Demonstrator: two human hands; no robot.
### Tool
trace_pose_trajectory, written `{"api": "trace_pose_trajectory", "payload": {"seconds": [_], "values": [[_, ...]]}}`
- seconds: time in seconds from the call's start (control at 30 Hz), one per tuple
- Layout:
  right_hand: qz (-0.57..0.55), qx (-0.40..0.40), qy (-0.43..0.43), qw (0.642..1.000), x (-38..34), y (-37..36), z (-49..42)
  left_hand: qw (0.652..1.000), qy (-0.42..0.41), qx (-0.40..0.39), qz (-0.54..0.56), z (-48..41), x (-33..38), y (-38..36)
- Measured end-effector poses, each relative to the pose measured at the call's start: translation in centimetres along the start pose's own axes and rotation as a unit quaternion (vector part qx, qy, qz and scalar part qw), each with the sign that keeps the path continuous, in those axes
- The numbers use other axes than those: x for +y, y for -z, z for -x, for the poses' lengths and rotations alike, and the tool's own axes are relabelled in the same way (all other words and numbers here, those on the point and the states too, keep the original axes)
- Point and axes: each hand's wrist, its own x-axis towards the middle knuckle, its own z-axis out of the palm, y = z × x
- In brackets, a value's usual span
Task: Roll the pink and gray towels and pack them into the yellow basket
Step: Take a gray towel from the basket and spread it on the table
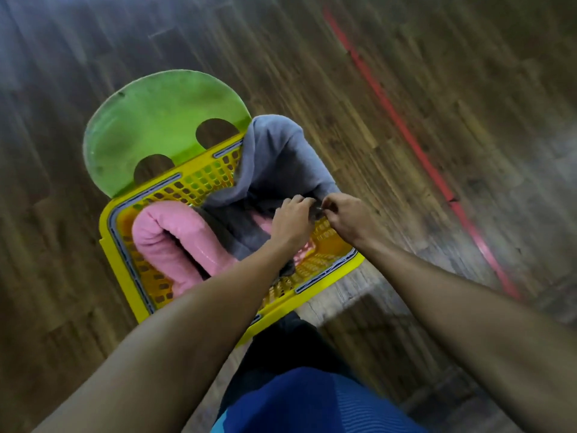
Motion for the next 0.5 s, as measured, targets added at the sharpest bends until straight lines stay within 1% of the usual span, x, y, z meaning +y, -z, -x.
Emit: {"api": "trace_pose_trajectory", "payload": {"seconds": [0.1,0.2,0.3,0.43,0.5], "values": [[-0.041,0.008,-0.015,0.999,0.4,1.0,0.2,0.999,-0.035,0.013,-0.002,-0.5,0.7,-0.2],[-0.075,0.018,-0.015,0.997,0.4,2.6,0.6,0.996,-0.056,0.016,0.069,-0.5,1.4,0.6],[-0.114,0.019,-0.014,0.993,-0.3,4.6,1.2,0.986,-0.072,0.037,0.145,0.0,2.2,2.1],[-0.118,0.006,0.025,0.993,-0.6,6.9,1.5,0.978,-0.125,0.066,0.156,0.6,3.8,4.8],[-0.140,0.011,0.052,0.989,-0.9,8.0,1.1,0.977,-0.117,0.085,0.154,0.5,4.6,5.8]]}}
